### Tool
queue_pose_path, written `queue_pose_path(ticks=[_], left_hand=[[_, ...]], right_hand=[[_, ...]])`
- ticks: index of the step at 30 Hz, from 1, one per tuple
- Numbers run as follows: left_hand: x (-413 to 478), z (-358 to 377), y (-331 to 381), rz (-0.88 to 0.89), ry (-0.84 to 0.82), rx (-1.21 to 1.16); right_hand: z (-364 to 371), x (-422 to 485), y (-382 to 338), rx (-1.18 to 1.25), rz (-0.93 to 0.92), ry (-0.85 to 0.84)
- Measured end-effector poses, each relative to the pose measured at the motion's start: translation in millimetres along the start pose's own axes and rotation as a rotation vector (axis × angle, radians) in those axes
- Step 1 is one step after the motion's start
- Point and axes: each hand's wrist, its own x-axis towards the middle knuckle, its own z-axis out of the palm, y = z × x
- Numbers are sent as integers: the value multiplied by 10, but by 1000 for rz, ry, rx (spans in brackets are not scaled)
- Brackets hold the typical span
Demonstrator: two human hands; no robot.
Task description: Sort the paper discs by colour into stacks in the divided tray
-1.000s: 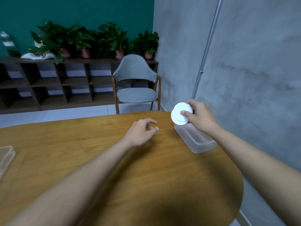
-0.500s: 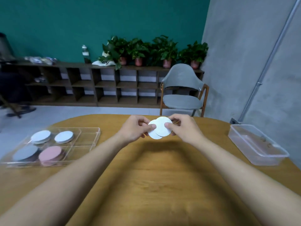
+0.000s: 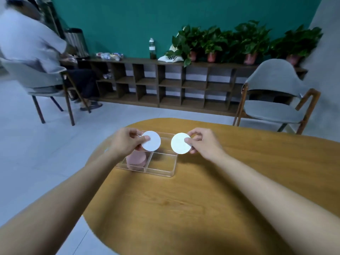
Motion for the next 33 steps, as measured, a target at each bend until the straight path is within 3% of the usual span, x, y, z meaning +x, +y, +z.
queue_pose_path(ticks=[6,14,25,33], left_hand=[[380,-517,-443,-62,169,-12],[766,-653,-833,-115,236,42],[998,-634,-1020,-39,203,362],[1095,-560,-949,-74,171,463]], right_hand=[[599,480,-177,-27,-12,-17],[1244,1023,-227,-36,57,-58],[1551,1247,-174,-218,-3,-64],[1569,1175,-152,-178,-84,-51]])
